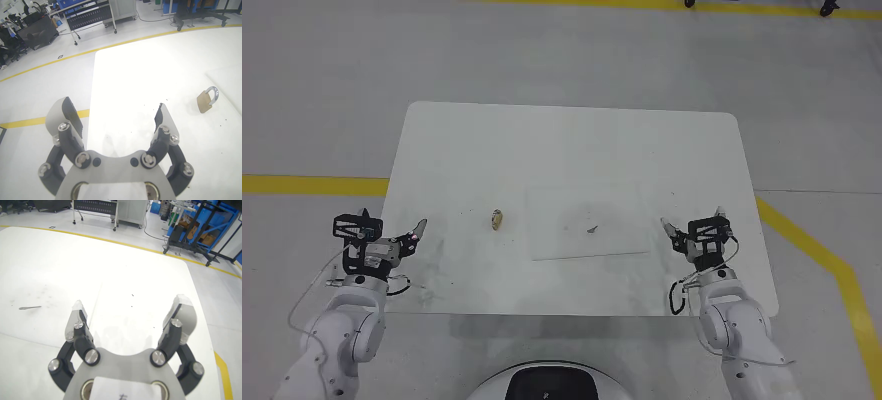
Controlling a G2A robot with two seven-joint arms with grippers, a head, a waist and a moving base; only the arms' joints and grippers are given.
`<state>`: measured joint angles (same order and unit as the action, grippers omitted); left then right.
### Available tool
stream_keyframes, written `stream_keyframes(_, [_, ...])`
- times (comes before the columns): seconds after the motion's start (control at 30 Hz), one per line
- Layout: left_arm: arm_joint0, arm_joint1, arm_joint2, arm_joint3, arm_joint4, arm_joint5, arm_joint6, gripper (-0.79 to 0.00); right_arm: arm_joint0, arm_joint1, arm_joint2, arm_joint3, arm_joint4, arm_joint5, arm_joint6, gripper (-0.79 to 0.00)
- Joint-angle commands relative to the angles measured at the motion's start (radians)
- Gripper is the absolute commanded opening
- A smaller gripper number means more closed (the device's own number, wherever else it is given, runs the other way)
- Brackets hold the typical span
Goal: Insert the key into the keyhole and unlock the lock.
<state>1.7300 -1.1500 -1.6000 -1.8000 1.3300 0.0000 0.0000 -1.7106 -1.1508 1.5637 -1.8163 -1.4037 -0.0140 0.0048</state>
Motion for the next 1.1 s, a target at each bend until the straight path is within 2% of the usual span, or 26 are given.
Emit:
stream_keyframes(0.0, [0.0,0.0,0.0,0.0,0.0,0.0,0.0,0.0,0.013,0.0,-0.024,-0.002,-0.058,-0.015,0.0,0.0])
stream_keyframes(0.33, [0.0,0.0,0.0,0.0,0.0,0.0,0.0,0.0,0.129,0.012,-0.151,-0.014,-0.316,-0.296,0.038,0.0])
stream_keyframes(0.43, [0.0,0.0,0.0,0.0,0.0,0.0,0.0,0.0,0.157,0.012,-0.202,-0.016,-0.43,-0.31,0.095,0.0])
stream_keyframes(0.63, [0.0,0.0,0.0,0.0,0.0,0.0,0.0,0.0,0.206,0.012,-0.273,-0.003,-0.514,-0.411,0.118,0.0])
stream_keyframes(0.7, [0.0,0.0,0.0,0.0,0.0,0.0,0.0,0.0,0.226,0.012,-0.291,0.016,-0.507,-0.464,0.112,-0.135])
stream_keyframes(0.77, [0.0,0.0,0.0,0.0,0.0,0.0,0.0,0.0,0.25,0.012,-0.308,0.035,-0.498,-0.519,0.102,-0.191])
stream_keyframes(0.8, [0.0,0.0,0.0,0.0,0.0,0.0,0.0,0.0,0.263,0.012,-0.311,0.045,-0.496,-0.53,0.104,-0.256])
stream_keyframes(0.83, [0.0,0.0,0.0,0.0,0.0,0.0,0.0,0.0,0.27,0.011,-0.317,0.053,-0.496,-0.538,0.108,-0.286])
stream_keyframes(1.0, [0.0,0.0,0.0,0.0,0.0,0.0,0.0,0.0,0.31,0.006,-0.352,0.084,-0.494,-0.561,0.157,-0.339])
stream_keyframes(1.03, [0.0,0.0,0.0,0.0,0.0,0.0,0.0,0.0,0.317,0.005,-0.357,0.088,-0.491,-0.564,0.163,-0.394])
stream_keyframes(1.07, [0.0,0.0,0.0,0.0,0.0,0.0,0.0,0.0,0.324,0.004,-0.362,0.093,-0.492,-0.566,0.172,-0.397])
